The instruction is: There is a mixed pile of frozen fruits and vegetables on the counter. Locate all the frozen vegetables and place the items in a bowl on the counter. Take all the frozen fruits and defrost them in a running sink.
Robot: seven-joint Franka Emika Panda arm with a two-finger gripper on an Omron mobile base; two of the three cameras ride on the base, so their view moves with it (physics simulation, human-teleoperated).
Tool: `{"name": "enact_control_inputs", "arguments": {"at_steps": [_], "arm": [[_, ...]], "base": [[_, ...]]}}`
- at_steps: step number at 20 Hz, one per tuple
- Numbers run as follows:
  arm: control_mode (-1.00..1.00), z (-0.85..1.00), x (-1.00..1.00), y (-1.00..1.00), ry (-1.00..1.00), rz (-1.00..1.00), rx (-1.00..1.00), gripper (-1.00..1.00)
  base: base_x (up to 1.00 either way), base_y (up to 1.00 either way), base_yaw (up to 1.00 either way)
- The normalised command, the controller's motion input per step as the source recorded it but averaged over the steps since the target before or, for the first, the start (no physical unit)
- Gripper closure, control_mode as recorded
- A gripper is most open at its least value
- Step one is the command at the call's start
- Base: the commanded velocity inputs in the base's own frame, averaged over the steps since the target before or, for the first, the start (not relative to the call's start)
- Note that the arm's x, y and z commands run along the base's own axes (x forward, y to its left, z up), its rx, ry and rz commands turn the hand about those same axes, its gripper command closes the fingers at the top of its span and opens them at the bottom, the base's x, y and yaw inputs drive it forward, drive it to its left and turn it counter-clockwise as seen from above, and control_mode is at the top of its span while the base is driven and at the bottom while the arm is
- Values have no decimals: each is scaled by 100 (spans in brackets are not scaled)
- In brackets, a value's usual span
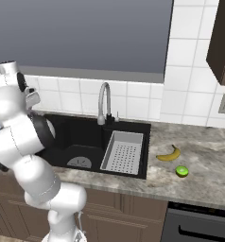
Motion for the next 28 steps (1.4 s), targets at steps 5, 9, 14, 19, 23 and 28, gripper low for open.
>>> {"name": "enact_control_inputs", "arguments": {"at_steps": [5, 9, 14, 19, 23, 28], "arm": [[-100, 0, 0, 35, -2, 10, -4, 100], [-100, 0, -2, 35, -2, 9, -4, 100], [-100, 4, -1, 33, -1, 9, -2, 100], [-100, 7, 0, 30, 0, 9, 0, 100], [-100, 0, 0, 29, 0, 9, 0, 100], [-100, 0, 0, 32, -2, 9, 0, 100]], "base": [[0, 0, 0], [0, 0, 0], [0, 0, 0], [0, 0, 0], [0, 0, 0], [0, 0, 0]]}}
